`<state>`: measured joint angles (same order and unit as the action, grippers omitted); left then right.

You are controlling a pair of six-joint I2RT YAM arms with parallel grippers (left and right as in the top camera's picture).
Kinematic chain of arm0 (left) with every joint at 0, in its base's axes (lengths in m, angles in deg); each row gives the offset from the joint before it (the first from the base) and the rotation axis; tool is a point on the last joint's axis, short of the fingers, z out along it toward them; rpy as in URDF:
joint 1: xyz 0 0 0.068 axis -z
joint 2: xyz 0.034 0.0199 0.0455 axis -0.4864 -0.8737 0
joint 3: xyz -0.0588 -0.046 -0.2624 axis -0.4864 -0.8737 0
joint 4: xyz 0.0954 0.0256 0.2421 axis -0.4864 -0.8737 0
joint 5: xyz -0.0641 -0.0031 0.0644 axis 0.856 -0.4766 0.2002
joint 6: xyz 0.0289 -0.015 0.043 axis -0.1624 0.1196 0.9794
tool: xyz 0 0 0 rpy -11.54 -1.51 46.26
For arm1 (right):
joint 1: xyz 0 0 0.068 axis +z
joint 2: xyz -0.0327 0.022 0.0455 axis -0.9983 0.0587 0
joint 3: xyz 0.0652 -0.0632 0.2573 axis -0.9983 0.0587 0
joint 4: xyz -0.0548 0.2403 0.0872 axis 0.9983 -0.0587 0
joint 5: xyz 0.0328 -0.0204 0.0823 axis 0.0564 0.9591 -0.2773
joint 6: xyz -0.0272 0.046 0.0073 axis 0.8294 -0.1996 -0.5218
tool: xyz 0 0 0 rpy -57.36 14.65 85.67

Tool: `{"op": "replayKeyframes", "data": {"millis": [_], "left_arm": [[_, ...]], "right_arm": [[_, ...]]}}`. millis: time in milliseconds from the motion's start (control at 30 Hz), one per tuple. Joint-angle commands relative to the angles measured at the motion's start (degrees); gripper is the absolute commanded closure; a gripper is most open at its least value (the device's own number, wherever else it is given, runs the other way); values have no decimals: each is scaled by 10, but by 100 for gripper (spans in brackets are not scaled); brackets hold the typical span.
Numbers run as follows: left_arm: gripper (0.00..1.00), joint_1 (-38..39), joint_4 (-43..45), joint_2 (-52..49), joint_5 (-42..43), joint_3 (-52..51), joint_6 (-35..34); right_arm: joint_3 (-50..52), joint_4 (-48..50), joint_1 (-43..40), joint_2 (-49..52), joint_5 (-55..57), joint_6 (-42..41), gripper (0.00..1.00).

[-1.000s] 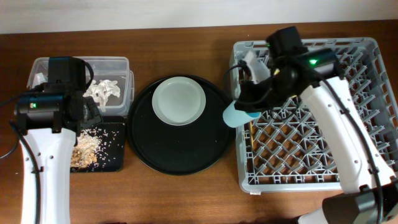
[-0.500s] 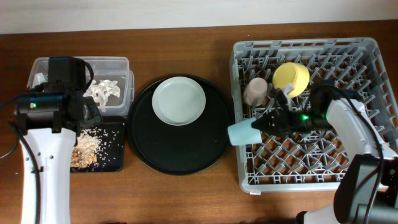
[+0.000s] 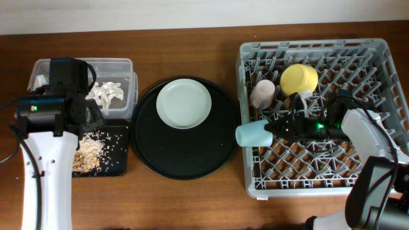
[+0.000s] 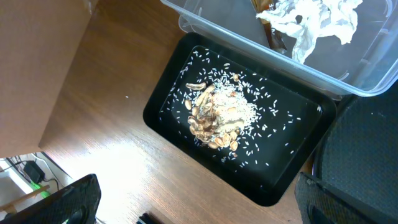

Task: Sort waste into correct bins and load items into the dishwasher rack
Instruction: 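Grasp the blue cup and set it upside down in the rack, then move the right gripper to the edge of the white plate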

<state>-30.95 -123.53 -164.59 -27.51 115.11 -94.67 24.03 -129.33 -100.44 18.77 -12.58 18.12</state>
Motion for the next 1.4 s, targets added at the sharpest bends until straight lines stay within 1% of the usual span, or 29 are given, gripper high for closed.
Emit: {"op": "replayKeyframes", "data": {"millis": [0, 300, 367, 533, 633, 700, 767, 867, 933, 967, 1000, 1067, 1133, 1200, 1233, 1300, 1333, 1367], "left_arm": [[1, -2, -1, 7, -6, 6, 3], [1, -2, -1, 7, -6, 6, 3], [1, -2, -1, 7, -6, 6, 3], [1, -2, -1, 7, -6, 6, 3], [1, -2, -1, 7, -6, 6, 3], [1, -2, -1, 7, -6, 6, 3], [1, -2, -1, 7, -6, 6, 3], [1, -2, -1, 7, -6, 6, 3], [1, -2, -1, 7, -6, 6, 3], [1, -2, -1, 7, -6, 6, 3], [1, -2, -1, 7, -6, 6, 3], [1, -2, -1, 7, -6, 6, 3], [1, -2, -1, 7, -6, 6, 3], [1, -2, -1, 7, -6, 6, 3], [1, -2, -1, 7, -6, 6, 3], [1, -2, -1, 7, -6, 6, 3], [1, -2, -1, 7, -6, 6, 3], [1, -2, -1, 7, -6, 6, 3]], "right_arm": [[10, 2, 2, 2, 122, 14, 89], [10, 21, 2, 2, 152, 7, 89], [10, 9, 2, 2, 186, 7, 88], [10, 6, 2, 1, 210, 7, 84], [10, 6, 2, 1, 254, -8, 79], [7, -3, -3, 1, 256, -8, 73], [-7, -25, -17, 1, 256, -8, 68], [-78, -122, -62, -11, 256, 6, 53], [-134, -171, -70, -36, 256, 9, 36], [-155, -184, -68, -48, 257, 3, 2], [-179, -190, -67, -67, 271, -31, 2], [-204, -183, -61, -100, 350, -123, 2], [-209, -153, -21, -158, 462, -224, 2], [-209, -127, 43, -206, 518, -273, 2], [-208, -110, 102, -233, 554, -306, 2], [-208, -90, 191, -255, 595, -342, 2], [-208, -80, 253, -260, 624, -368, 1], [-208, -68, 325, -258, 630, -374, 2]]}}
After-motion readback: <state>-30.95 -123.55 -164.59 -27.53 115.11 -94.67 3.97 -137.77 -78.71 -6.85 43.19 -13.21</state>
